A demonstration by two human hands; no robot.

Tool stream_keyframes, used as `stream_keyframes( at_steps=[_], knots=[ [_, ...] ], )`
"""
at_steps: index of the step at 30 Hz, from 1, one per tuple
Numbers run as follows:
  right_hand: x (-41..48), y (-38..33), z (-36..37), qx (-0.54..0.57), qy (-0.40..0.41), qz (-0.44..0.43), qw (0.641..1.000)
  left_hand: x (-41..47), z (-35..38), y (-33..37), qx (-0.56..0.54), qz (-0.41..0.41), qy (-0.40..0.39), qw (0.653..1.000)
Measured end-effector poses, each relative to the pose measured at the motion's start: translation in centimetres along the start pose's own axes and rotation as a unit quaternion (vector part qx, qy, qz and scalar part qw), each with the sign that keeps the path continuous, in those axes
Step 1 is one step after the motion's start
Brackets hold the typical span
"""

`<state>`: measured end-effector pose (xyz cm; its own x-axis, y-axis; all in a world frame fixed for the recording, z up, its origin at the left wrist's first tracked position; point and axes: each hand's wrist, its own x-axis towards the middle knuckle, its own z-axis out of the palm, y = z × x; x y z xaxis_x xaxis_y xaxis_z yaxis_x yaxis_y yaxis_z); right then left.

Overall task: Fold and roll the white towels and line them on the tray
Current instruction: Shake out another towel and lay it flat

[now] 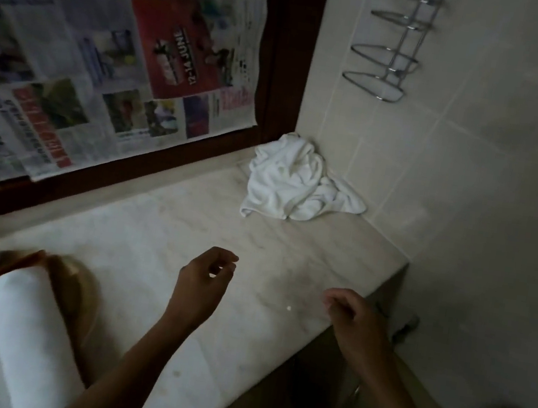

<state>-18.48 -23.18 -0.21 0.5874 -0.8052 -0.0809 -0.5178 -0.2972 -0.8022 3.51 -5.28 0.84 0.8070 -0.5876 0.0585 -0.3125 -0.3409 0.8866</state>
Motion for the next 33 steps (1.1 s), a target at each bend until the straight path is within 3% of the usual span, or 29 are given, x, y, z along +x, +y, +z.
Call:
stream_keyframes(
  at_steps=[5, 12, 18, 22, 24, 27, 29, 31, 33],
  knots=[
    [5.6, -1.1, -1.4, 0.015, 0.033, -0.006, 0.999, 5.7, 1.8, 0.8, 0.020, 0.015, -0.022, 0.999],
    [16.1, -2.9, -1.9, -0.052, 0.050, -0.038, 0.997, 13.5, 4.1, 1.4, 0.058, -0.007, -0.015, 0.998],
    [28.7, -2.7, 0.0, -0.070, 0.027, -0.051, 0.996, 19.0, 6.6, 2.1, 0.087, -0.061, 0.014, 0.994],
    [37.6, -2.8, 2.3, -0.084, -0.037, -0.062, 0.994, 21.7, 8.5, 2.4, 0.095, -0.096, 0.049, 0.990],
    [41.7, -3.2, 4.1, -0.160, -0.043, -0.116, 0.979, 22.7, 9.1, 2.4, 0.095, -0.108, 0.071, 0.987],
    [46.6, -4.3, 6.6, -0.333, -0.037, -0.261, 0.905, 23.3, 9.8, 2.1, 0.098, -0.125, 0.102, 0.982],
    [49.3, -5.1, 7.7, -0.387, -0.078, -0.292, 0.871, 23.2, 10.1, 1.9, 0.096, -0.149, 0.114, 0.978],
    [51.2, -5.9, 8.3, -0.415, -0.104, -0.293, 0.855, 22.9, 10.1, 1.7, 0.105, -0.172, 0.122, 0.972],
    [51.8, -7.2, 8.0, -0.393, -0.102, -0.285, 0.868, 22.4, 10.0, 1.5, 0.111, -0.185, 0.123, 0.969]
  ],
)
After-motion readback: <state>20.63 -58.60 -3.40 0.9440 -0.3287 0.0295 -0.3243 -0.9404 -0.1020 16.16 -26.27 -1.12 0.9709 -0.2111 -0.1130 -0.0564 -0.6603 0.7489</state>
